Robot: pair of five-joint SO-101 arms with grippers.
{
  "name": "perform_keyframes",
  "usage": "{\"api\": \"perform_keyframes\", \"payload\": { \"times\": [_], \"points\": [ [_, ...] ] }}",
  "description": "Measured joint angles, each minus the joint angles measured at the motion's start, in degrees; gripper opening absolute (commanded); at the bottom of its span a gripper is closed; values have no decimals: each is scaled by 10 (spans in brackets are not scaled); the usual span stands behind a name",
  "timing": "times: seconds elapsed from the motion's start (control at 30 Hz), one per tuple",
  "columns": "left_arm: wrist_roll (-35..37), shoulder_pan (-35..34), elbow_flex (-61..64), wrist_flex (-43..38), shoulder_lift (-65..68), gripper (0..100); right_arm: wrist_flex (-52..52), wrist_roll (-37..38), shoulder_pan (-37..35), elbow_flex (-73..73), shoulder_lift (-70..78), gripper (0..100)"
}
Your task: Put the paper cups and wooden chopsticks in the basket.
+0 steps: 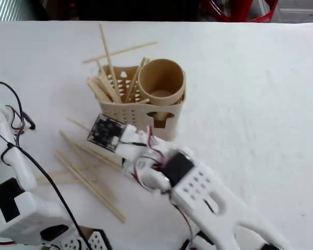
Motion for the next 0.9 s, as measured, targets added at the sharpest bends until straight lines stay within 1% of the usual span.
{"api": "perform_keyframes", "payload": {
  "times": [0.1, 0.17, 0.3, 0.43, 0.57, 0.63, 0.77, 0.9],
  "points": [
    [0, 0, 0, 0, 0, 221, 18, -3, -1, -16, -103, 19],
    [0, 0, 0, 0, 0, 221, 18, -3, -1, -51, -147, 19],
    [0, 0, 0, 0, 0, 221, -15, -3, 0, -156, -158, 19],
    [0, 0, 0, 0, 0, 221, -111, -11, -1, -248, -98, 19],
    [0, 0, 0, 0, 0, 221, -231, -74, -1, -301, 23, 19],
    [0, 0, 0, 0, 0, 221, -280, -91, 5, -317, 75, 19],
    [0, -5, 0, 0, 0, 221, -326, -100, 38, -323, 156, 19],
    [0, -6, 0, 0, 0, 221, -342, -113, 82, -323, 204, 22]
  ]
}}
